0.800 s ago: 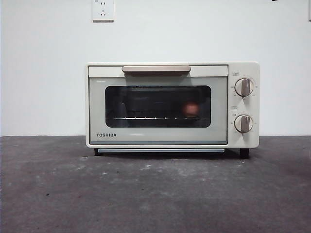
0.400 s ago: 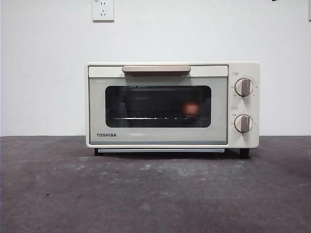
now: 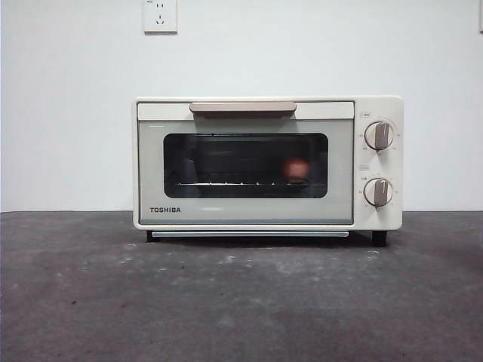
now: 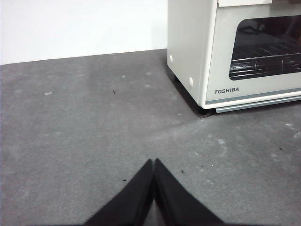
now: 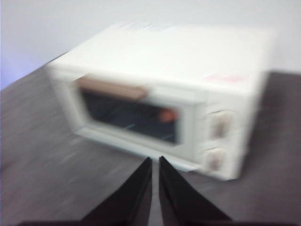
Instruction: Eggoven
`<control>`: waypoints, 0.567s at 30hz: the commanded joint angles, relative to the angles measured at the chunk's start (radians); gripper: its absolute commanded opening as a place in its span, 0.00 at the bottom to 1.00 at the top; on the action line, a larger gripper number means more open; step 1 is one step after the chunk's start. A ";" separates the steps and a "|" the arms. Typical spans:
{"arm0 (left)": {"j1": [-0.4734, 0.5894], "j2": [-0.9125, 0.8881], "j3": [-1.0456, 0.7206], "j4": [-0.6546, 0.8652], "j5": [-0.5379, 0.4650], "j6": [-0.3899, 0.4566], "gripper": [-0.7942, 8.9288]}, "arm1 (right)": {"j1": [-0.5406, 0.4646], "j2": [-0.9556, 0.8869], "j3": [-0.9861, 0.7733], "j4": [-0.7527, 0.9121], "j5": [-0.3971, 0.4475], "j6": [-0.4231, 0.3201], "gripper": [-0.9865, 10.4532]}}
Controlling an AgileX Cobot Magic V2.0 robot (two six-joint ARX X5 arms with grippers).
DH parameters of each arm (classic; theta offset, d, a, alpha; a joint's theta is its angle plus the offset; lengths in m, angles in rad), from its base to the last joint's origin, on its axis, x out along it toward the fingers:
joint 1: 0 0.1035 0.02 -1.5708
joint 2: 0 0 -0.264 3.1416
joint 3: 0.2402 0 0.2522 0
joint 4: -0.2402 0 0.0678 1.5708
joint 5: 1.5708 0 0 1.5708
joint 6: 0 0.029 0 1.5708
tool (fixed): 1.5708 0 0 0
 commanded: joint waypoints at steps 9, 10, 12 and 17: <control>0.003 -0.002 -0.027 -0.003 -0.002 -0.009 0.09 | -0.340 -0.218 -0.243 0.218 -0.030 -0.072 0.09; 0.003 -0.002 -0.027 -0.003 -0.002 -0.009 0.09 | -0.358 -0.242 -0.276 0.248 -0.029 -0.075 0.09; 0.003 -0.002 -0.027 -0.003 -0.002 -0.009 0.09 | -0.391 -0.298 -0.355 0.310 -0.030 -0.075 0.09; 0.003 -0.002 -0.027 -0.003 -0.002 -0.009 0.09 | -0.420 -0.414 -0.512 0.375 -0.026 -0.075 0.09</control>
